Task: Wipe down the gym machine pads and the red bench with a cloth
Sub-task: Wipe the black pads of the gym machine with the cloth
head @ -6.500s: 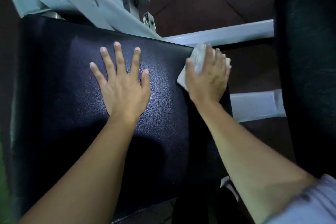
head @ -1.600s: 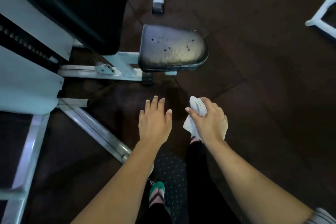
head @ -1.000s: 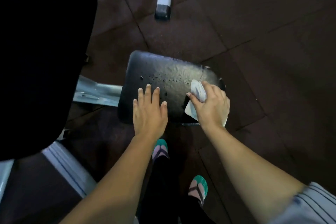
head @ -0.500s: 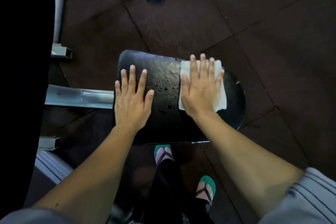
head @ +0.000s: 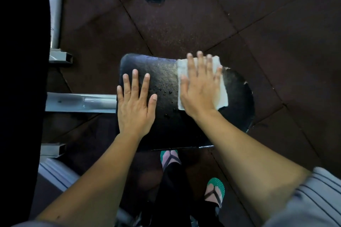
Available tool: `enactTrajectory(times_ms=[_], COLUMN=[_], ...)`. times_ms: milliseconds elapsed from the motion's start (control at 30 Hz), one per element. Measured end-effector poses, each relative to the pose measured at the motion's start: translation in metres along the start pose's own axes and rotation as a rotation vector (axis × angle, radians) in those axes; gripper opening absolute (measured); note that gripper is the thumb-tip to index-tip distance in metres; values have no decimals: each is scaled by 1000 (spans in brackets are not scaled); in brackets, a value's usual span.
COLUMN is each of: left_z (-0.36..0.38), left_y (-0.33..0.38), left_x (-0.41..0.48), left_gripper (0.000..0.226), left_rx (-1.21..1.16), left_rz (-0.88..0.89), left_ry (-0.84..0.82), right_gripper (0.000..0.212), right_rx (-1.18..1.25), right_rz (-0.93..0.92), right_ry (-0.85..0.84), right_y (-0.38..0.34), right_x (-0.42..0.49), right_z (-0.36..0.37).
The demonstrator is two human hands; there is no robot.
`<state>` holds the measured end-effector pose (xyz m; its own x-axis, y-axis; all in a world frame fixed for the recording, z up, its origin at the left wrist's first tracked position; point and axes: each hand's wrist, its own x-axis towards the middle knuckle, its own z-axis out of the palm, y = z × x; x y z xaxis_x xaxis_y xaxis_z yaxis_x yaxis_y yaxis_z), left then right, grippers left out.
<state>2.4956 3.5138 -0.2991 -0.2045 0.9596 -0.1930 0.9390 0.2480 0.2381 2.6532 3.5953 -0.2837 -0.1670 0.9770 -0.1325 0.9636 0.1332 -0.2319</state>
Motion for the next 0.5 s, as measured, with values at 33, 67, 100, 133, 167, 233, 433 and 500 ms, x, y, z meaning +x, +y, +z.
enactTrajectory(times_ms=[33,67,100,133,167,233,433,500], left_z=[0,-1,-2,-3,-5,-9,-28,-21], left_y=[0,-1,-2,-2,-2,1,72,106], left_x=[0,0,0,0,0,0,7,9], left_gripper=[59,59,59,59,59,61,63,63], left_rx=[-10,-27,-48,-69,-88,-131,-259,-192], left_rz=[3,4,5,7,11,-1,-106,-22], left_ry=[2,2,-1,-7,-12,-18,94,74], right_gripper=[58,58,58,59,58,56,59,59], right_rx=[-3,-3,13,55,121,258,234,149], right_rz=[-44,-82,-112,-137,-158,-143,131,110], right_ry=[-21,-44,-64,-80,-86,-51,39,11], right_y=[-9,-15,-19,-19,-17,-3,76,90], right_x=[-4,-10,-17,-23,-26,-27,-32,-36], right_z=[1,3,3,0,-4,-15,-23,-16])
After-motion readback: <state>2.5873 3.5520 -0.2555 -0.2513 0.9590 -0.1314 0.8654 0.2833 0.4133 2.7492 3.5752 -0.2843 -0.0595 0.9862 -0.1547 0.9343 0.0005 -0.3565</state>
